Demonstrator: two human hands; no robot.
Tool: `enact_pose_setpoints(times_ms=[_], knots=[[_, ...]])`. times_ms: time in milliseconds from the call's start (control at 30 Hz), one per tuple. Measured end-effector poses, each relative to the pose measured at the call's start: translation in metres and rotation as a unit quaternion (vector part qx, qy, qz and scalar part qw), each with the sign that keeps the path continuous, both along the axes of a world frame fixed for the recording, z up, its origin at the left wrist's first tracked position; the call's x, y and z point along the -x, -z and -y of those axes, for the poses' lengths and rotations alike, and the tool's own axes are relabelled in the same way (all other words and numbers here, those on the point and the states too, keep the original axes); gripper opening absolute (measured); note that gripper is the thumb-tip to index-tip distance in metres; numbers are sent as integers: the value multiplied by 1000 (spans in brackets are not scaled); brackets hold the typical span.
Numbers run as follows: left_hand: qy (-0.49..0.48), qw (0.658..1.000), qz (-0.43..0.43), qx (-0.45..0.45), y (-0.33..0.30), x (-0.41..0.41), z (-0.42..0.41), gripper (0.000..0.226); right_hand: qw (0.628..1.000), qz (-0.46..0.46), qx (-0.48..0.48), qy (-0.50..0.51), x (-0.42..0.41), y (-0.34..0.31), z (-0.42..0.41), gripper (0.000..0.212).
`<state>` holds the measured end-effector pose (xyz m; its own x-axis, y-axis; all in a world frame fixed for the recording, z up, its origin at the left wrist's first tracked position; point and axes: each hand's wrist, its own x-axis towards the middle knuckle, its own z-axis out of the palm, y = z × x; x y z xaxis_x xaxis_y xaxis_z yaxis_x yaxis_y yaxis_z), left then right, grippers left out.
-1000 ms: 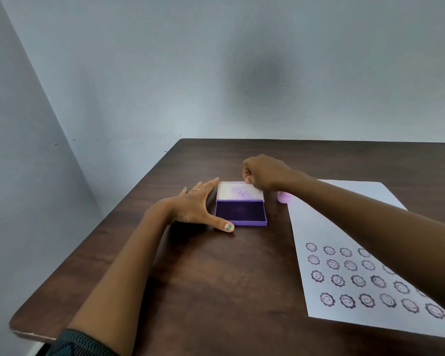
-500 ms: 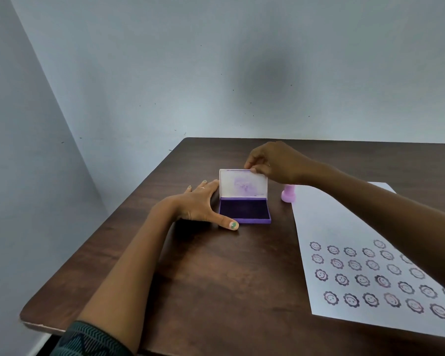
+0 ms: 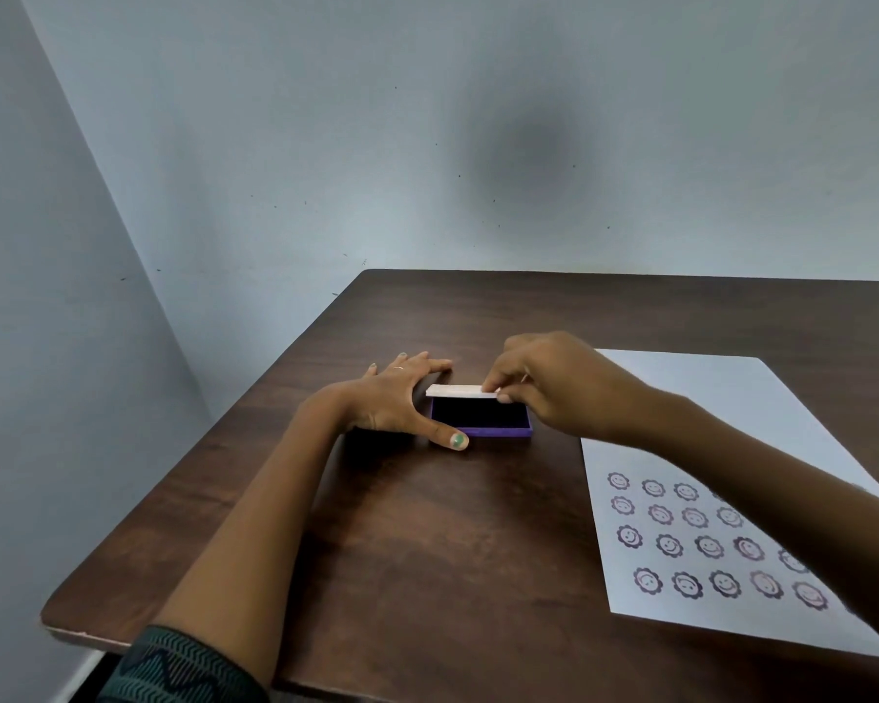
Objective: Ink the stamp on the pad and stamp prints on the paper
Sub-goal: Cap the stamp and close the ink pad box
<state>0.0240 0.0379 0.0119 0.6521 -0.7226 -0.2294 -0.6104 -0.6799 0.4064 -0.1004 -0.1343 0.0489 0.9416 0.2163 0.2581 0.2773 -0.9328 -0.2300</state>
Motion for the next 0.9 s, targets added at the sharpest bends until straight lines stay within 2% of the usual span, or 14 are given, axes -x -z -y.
enact_pose_setpoints(times_ms=[133,267,700,900], knots=[[9,1000,-20,4,-3,1,-3,105,998,24,50,9,8,11,-6,22],[2,998,-51,37,-6,0,-8,91,997,32,72,5,11,20,-8,25],[-8,991,-93,94,-11,3,-9,64,998,30,45,14,10,24,-7,25],[-11,991,-97,96,-13,4,-8,62,998,-36,37,19,0,12,-1,55]])
